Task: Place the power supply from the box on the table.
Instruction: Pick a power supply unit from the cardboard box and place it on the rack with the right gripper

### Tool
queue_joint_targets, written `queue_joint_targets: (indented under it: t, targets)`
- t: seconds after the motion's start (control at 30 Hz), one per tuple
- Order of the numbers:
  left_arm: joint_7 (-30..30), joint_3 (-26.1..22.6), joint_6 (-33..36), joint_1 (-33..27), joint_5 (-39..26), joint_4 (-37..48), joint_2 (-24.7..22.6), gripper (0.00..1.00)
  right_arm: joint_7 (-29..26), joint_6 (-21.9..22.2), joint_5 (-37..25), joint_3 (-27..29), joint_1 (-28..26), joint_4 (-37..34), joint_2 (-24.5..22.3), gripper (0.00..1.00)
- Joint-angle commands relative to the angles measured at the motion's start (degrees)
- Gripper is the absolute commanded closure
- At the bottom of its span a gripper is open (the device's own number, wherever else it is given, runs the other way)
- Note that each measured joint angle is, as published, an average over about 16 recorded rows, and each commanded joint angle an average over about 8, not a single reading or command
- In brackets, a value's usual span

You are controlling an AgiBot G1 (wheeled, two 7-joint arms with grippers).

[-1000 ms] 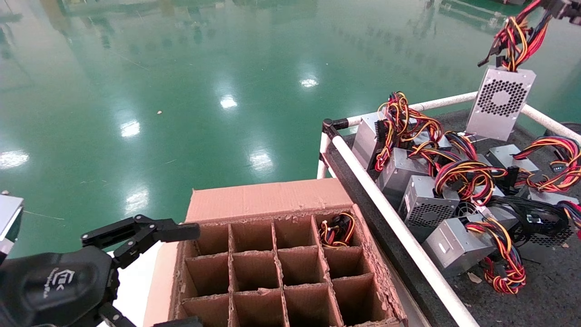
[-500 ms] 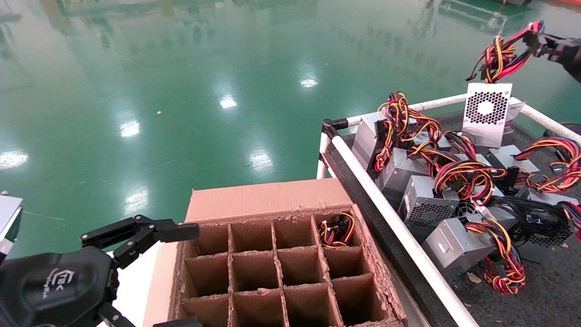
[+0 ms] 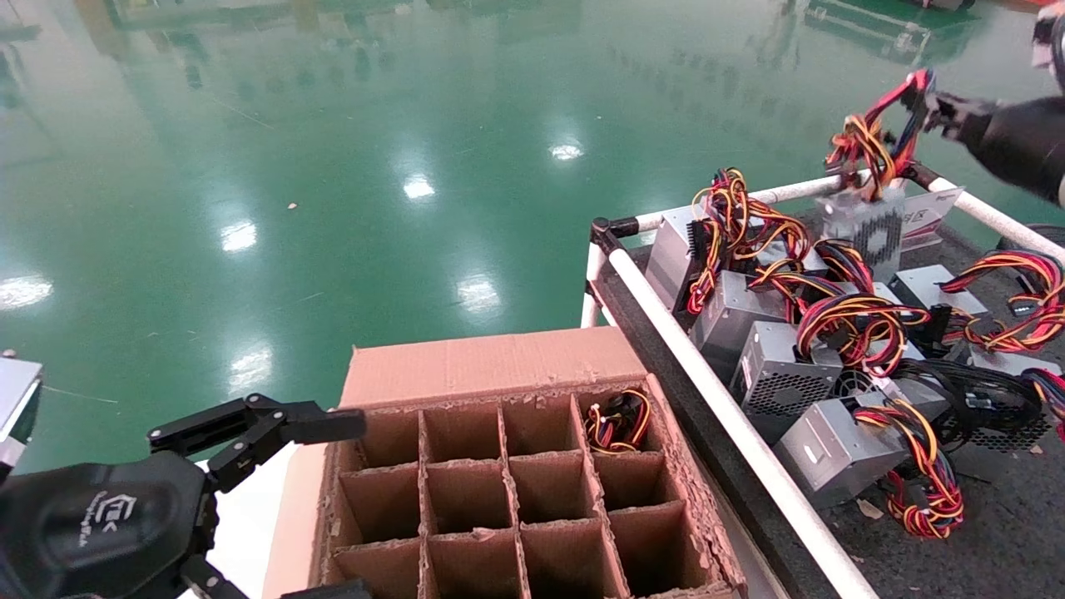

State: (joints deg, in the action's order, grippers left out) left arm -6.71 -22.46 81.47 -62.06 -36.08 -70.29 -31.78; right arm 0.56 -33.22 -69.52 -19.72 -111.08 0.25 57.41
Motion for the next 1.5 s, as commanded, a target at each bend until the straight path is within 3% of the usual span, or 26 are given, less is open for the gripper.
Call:
queue_joint_targets:
  t: [0.03, 0.67, 0.73, 0.93, 1.0, 1.5]
  targets:
    - [0.0, 0.0, 0.0, 0.0, 0.0, 0.0, 0.0, 0.0, 0.21, 0.02, 0.0, 0.0, 0.43, -0.22, 0.27, 1.0]
    - [0.0, 0.0, 0.0, 0.0, 0.0, 0.0, 0.0, 0.0, 0.72, 1.13, -2.8, -1.95, 4.55, -1.6, -1.45, 1.0]
    - [0.0, 0.0, 0.0, 0.0, 0.0, 0.0, 0.0, 0.0, 0.7, 1.24, -3.29, -2.28, 4.83, -1.64, -1.6, 0.9]
    - [0.0, 0.0, -0.01, 0.0, 0.0, 0.01, 0.0, 0.0, 0.52, 1.55, -4.34, -3.03, 5.17, -1.64, -1.87, 0.15]
    - [0.0, 0.0, -0.01, 0.01, 0.0, 0.01, 0.01, 0.0, 0.48, 1.61, -4.51, -3.16, 5.22, -1.64, -1.91, 0.0]
    - [0.0, 0.01, -0.02, 0.01, 0.01, 0.01, 0.01, 0.0, 0.46, 1.61, -4.55, -3.14, 5.2, -1.65, -1.93, 0.0]
